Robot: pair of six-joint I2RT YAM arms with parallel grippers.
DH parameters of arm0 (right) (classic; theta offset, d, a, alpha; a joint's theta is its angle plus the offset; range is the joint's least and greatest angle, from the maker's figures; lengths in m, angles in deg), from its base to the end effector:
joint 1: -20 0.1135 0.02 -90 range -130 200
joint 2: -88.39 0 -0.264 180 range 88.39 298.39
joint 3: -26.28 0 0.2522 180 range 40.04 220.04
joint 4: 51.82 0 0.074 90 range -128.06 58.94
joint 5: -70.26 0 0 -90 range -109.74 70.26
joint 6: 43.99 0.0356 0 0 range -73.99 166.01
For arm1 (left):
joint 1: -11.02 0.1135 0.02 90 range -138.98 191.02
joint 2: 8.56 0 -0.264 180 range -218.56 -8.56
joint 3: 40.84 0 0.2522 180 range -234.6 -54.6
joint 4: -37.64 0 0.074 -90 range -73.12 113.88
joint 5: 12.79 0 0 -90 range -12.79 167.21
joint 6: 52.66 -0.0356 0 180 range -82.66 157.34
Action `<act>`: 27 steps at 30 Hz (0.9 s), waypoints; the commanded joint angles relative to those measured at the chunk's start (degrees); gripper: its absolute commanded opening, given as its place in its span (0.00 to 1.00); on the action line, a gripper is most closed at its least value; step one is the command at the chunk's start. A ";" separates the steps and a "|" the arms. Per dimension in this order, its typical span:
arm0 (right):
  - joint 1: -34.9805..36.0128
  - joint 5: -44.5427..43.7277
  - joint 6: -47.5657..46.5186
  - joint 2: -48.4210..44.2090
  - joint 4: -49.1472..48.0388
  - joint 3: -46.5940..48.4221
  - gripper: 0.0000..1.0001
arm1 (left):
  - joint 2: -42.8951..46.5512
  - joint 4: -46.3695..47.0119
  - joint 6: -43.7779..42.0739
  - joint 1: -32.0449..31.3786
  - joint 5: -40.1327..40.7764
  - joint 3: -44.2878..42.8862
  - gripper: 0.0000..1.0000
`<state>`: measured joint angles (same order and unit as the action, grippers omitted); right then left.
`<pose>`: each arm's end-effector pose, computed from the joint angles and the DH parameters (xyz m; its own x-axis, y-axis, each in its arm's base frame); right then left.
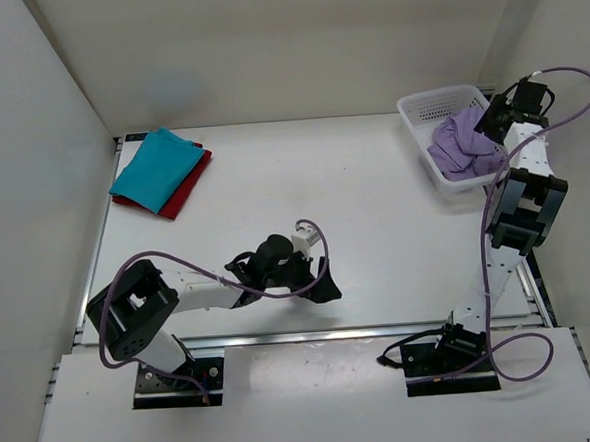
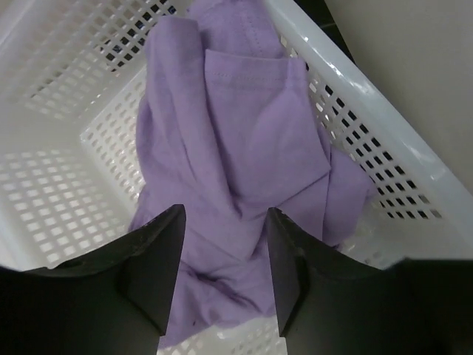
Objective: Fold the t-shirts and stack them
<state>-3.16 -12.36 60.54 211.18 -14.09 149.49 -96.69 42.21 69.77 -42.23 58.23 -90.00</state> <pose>0.4634 -0.1933 0.2710 -0.4652 0.4696 -0.7504 0.4265 0.8617 0.2749 0.1680 -0.2443 0.1579 -0.7777 0.1940 -0.5979 0.5938 0.5388 -0.5976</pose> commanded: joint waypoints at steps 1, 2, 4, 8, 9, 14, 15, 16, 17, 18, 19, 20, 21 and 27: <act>0.04 1.58 -1.17 3.85 1.78 7.17 0.47 | 1.92 3.29 -0.08 0.70 -2.37 0.68 0.99; 0.13 1.24 -1.86 5.70 2.13 9.44 0.46 | 2.09 3.38 0.09 1.39 -2.46 0.77 0.99; 0.48 2.90 -1.95 7.99 2.75 10.95 0.46 | 1.22 4.17 0.10 2.27 -3.34 0.85 0.99; 0.31 5.63 -0.82 10.98 2.57 11.84 0.42 | 1.22 4.26 0.27 2.01 -2.46 1.38 0.99; 0.39 5.63 -0.73 11.77 2.58 12.10 0.41 | 1.21 4.17 0.18 2.19 -2.55 1.47 0.99; 1.09 6.24 0.06 14.15 4.16 15.09 0.10 | 0.43 3.91 0.10 2.89 -2.73 1.12 0.98; 1.18 6.51 -0.20 13.46 4.33 15.09 0.05 | 0.42 3.65 0.27 3.07 -2.47 1.03 0.99; 1.88 5.73 -0.02 12.75 4.16 15.09 0.00 | 0.34 3.38 0.36 2.98 -2.46 0.95 0.98; 2.24 5.46 -0.11 11.44 3.55 15.09 0.00 | 0.68 3.03 0.36 3.24 -2.55 0.60 0.98; 2.76 5.63 -0.20 9.77 3.37 15.35 0.00 | 0.25 3.12 0.45 3.07 -2.46 0.59 0.99; 3.29 5.20 -0.46 7.76 3.28 15.62 0.00 | 0.51 3.12 0.62 3.24 -2.55 0.68 0.99; 4.34 5.37 -0.20 6.78 3.80 16.23 0.00 | 0.86 3.21 0.97 3.77 -2.64 1.29 0.99; 5.22 5.11 0.06 4.25 3.55 17.02 0.00 | 1.47 3.21 1.06 3.68 -2.55 0.77 0.98; 9.18 14.48 4.19 -14.56 -3.29 12.12 0.00 | 5.86 1.45 3.34 8.59 -4.04 1.47 0.98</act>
<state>3.97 -5.10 62.02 212.84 -8.85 161.27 -95.34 43.93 71.86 -36.40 56.13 -88.90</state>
